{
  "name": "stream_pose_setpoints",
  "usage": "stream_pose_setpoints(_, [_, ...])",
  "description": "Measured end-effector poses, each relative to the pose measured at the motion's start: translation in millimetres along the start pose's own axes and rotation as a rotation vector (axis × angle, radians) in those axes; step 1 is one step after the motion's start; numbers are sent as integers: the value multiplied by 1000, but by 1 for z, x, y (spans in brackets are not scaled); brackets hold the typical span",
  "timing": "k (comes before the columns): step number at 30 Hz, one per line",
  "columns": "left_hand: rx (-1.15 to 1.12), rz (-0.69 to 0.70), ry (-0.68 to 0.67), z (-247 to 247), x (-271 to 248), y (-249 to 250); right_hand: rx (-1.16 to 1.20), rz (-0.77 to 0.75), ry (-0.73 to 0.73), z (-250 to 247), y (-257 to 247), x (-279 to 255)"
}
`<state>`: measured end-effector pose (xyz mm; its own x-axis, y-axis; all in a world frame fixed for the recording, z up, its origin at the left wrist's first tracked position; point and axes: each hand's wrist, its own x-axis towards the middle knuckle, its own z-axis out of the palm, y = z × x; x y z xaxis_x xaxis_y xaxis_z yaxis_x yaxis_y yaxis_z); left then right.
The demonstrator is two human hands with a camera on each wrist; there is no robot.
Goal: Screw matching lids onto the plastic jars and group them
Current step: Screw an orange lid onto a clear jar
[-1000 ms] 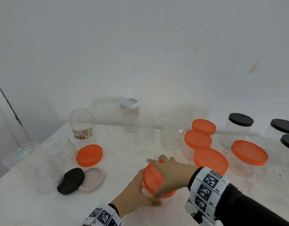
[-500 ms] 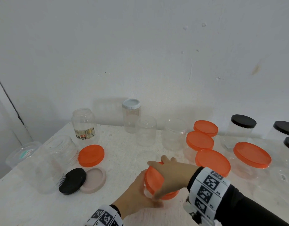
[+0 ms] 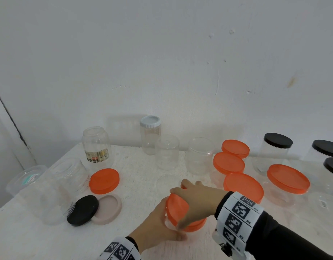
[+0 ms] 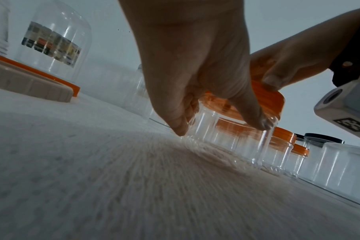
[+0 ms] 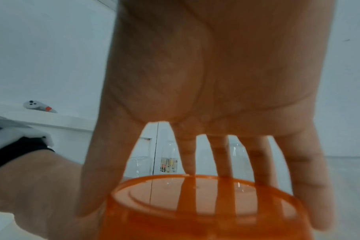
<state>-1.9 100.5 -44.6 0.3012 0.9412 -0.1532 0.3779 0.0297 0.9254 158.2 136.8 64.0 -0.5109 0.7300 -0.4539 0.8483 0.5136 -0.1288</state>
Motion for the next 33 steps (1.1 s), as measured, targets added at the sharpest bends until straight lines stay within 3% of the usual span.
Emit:
stream_pose_setpoints(4, [30, -14, 8, 1, 1, 1, 56, -43, 40, 8, 6, 0])
stream_pose_setpoints(17, [96, -41, -1, 0, -2, 11, 105, -6, 413, 56, 8, -4])
stream_pose_setpoints(24, [302, -63, -143, -17, 6, 21, 194, 89, 439, 60, 15, -5])
stream_pose_setpoints(28, [466, -70, -61, -29, 25, 24, 208, 158, 452, 62, 31, -12])
stream_pose_setpoints(33, [550, -62, 85, -35, 64, 32, 211, 134, 443, 70, 35, -13])
